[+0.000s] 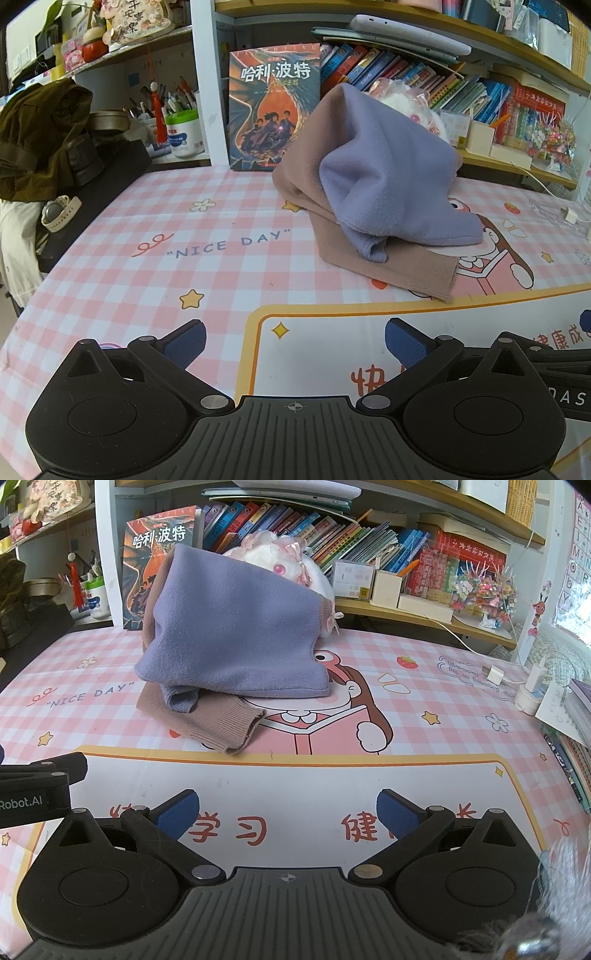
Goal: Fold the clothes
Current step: 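Approach the crumpled lavender-and-pink sweater with both grippers open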
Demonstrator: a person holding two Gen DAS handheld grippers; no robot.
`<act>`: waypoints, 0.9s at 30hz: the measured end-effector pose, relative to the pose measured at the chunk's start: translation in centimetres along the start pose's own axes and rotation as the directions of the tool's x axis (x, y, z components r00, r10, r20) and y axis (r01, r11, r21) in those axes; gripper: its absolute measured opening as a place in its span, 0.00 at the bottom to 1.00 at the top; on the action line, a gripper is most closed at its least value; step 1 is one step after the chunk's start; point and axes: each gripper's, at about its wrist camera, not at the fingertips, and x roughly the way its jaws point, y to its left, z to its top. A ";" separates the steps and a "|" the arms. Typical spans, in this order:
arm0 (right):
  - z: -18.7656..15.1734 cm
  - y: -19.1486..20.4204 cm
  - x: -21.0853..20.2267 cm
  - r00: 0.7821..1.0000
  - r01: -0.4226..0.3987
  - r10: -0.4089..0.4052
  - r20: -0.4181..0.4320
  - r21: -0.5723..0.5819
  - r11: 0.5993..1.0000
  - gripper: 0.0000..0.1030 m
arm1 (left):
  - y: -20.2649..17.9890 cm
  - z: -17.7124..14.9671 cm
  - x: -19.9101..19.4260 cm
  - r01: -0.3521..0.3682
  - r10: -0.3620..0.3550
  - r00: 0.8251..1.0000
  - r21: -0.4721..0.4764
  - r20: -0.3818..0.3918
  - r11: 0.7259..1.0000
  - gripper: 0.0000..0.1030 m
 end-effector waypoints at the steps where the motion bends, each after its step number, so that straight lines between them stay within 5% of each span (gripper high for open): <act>1: 0.0 0.0 0.0 1.000 0.000 0.000 0.000 0.000 1.000 1.00 | 0.0 0.0 0.0 0.000 0.000 1.000 0.000 0.000 1.000 1.00; 27: 0.2 0.0 0.4 1.000 0.005 -0.005 -0.001 -0.001 1.000 1.00 | 0.1 0.4 0.3 -0.008 0.008 1.000 0.003 -0.013 1.000 1.00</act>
